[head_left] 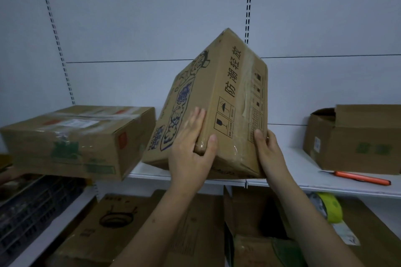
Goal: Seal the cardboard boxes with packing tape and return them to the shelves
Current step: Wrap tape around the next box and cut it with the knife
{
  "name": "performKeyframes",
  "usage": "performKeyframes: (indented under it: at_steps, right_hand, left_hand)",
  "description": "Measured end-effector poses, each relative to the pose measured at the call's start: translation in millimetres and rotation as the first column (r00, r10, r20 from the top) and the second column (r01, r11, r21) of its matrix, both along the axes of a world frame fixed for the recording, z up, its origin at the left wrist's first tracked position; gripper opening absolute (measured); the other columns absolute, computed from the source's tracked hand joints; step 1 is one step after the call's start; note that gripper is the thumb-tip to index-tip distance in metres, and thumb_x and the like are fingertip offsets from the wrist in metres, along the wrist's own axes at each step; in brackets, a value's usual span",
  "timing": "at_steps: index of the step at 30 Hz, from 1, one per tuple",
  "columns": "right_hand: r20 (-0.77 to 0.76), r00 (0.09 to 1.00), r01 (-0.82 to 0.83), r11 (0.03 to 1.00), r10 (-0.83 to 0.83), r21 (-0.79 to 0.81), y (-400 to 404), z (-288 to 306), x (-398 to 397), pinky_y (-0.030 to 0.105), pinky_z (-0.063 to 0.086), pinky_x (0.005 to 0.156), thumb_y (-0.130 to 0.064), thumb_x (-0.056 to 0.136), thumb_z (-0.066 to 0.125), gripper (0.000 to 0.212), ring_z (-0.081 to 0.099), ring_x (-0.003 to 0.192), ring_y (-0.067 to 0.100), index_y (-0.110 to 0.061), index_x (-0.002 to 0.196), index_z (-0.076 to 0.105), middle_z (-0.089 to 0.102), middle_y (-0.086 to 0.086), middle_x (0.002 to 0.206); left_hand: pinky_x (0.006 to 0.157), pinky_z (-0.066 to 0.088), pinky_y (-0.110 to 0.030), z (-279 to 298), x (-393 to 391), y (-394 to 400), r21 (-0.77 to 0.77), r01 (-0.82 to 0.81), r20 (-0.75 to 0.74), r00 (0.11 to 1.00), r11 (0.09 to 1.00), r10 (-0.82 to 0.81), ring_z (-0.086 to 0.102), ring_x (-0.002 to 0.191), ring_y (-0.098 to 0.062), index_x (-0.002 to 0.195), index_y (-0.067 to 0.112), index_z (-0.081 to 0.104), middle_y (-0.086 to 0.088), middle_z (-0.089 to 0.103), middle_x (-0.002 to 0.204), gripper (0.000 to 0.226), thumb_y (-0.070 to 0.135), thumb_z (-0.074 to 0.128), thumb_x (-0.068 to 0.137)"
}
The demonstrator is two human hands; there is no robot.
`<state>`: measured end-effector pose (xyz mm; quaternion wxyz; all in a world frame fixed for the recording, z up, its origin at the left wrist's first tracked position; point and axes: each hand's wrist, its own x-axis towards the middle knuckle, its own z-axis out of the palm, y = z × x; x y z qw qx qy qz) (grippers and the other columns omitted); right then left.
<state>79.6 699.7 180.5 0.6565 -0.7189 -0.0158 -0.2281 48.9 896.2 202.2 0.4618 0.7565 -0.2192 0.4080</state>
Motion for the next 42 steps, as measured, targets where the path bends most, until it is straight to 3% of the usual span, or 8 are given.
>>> performKeyframes:
  at_steps: [13, 17, 21, 25, 30, 34, 39, 42]
  right_hand:
    - [0.203, 0.977, -0.045, 0.996, 0.059, -0.074, 48.1, 42.0, -6.2, 0.046, 0.046, 0.107, -0.05, 0.091, 0.061, 0.06, 0.047, 0.13, 0.013, -0.039, 0.145, 0.036, 0.038, -0.01, 0.142]
    - [0.254, 0.949, -0.154, 0.978, 0.185, -0.14, 83.9, 43.5, -9.6, 0.024, 0.047, 0.105, -0.058, 0.085, 0.062, 0.076, 0.043, 0.129, -0.004, -0.041, 0.149, 0.026, 0.04, -0.012, 0.145]
    - [0.255, 0.951, -0.061, 0.915, 0.175, -0.399, 104.4, 27.6, -9.0, 0.04, 0.036, 0.117, -0.076, 0.085, 0.051, 0.093, 0.027, 0.145, 0.007, -0.03, 0.158, 0.015, 0.022, -0.008, 0.159]
    - [0.332, 0.942, 0.224, 0.644, 0.05, -0.732, 110.0, 27.4, 13.8, 0.046, 0.017, 0.12, -0.069, 0.088, 0.051, 0.092, 0.002, 0.151, 0.023, -0.04, 0.157, -0.002, -0.005, -0.004, 0.165]
    - [0.333, 0.942, 0.292, 0.417, 0.028, -0.861, 101.1, 14.3, 58.9, 0.061, 0.012, 0.12, -0.062, 0.087, 0.06, 0.088, -0.008, 0.152, 0.033, -0.04, 0.156, 0.01, -0.015, 0.0, 0.166]
    - [0.291, 0.943, 0.188, 0.463, 0.161, -0.866, 87.0, 8.5, 75.7, 0.054, 0.024, 0.12, -0.043, 0.096, 0.058, 0.075, 0.01, 0.152, 0.026, -0.035, 0.157, 0.016, -0.003, -0.005, 0.167]
    - [0.217, 0.953, 0.302, 0.682, -0.21, -0.666, 24.6, 2.3, 107.1, 0.051, 0.021, 0.12, -0.043, 0.092, 0.065, 0.089, 0.014, 0.15, 0.035, -0.019, 0.159, 0.011, 0.005, 0.013, 0.165]
    - [-0.043, 0.952, 0.231, 0.804, -0.302, -0.548, -14.0, 2.1, 130.3, 0.05, 0.014, 0.122, -0.055, 0.081, 0.073, 0.12, 0.004, 0.152, 0.035, -0.017, 0.158, -0.011, -0.005, 0.018, 0.165]
  left_hand:
    - [0.104, 0.05, -0.033, 69.2, 21.8, 75.0, -0.457, 0.222, -0.085, 0.953, 0.862, -0.29, 0.062, 0.12, -0.01, 0.134, 0.017, 0.062, 0.004, 0.068, 0.127, 0.041, 0.027, 0.054, 0.096]
    - [0.086, 0.052, -0.019, 81.3, 31.6, 107.6, -0.507, 0.147, -0.131, 0.961, 0.849, -0.245, 0.067, 0.108, -0.009, 0.123, 0.016, 0.069, 0.003, 0.073, 0.117, 0.032, 0.015, 0.049, 0.099]
    - [0.089, 0.048, -0.031, 81.7, 75.3, 168.3, -0.383, -0.117, -0.432, 0.899, 0.916, -0.066, 0.063, 0.105, -0.019, 0.1, 0.025, 0.076, 0.005, 0.073, 0.103, 0.028, 0.042, 0.054, 0.095]
    - [0.112, 0.037, -0.043, 58.5, 94.2, 182.2, -0.065, -0.26, -0.551, 0.814, 0.963, 0.183, 0.042, 0.138, -0.027, 0.152, 0.026, 0.038, -0.008, 0.04, 0.155, 0.061, 0.055, 0.048, 0.099]
    - [0.121, 0.02, -0.051, 45.0, 78.9, 121.8, 0.049, 0.059, -0.504, 0.863, 0.997, -0.027, 0.014, 0.152, -0.02, 0.156, 0.046, 0.011, 0.004, 0.009, 0.167, 0.091, 0.088, 0.036, 0.079]
    - [0.121, 0.017, -0.046, 20.8, 83.1, 101.9, 0.198, 0.042, -0.479, 0.876, 0.979, 0.06, -0.008, 0.152, -0.013, 0.148, 0.051, -0.023, 0.016, -0.025, 0.161, 0.124, 0.056, 0.078, 0.076]
    - [0.115, 0.031, -0.033, 14.9, 112.0, 132.0, -0.029, 0.221, -0.516, 0.832, 0.975, -0.204, 0.022, 0.143, -0.003, 0.149, 0.06, -0.009, 0.019, 0.01, 0.162, 0.114, 0.021, 0.077, 0.086]
    - [0.115, 0.037, -0.04, 16.6, 139.1, 142.2, 0.093, 0.086, -0.546, 0.838, 0.992, -0.022, 0.041, 0.138, -0.011, 0.156, 0.045, -0.005, 0.007, 0.036, 0.157, 0.103, 0.015, 0.07, 0.091]
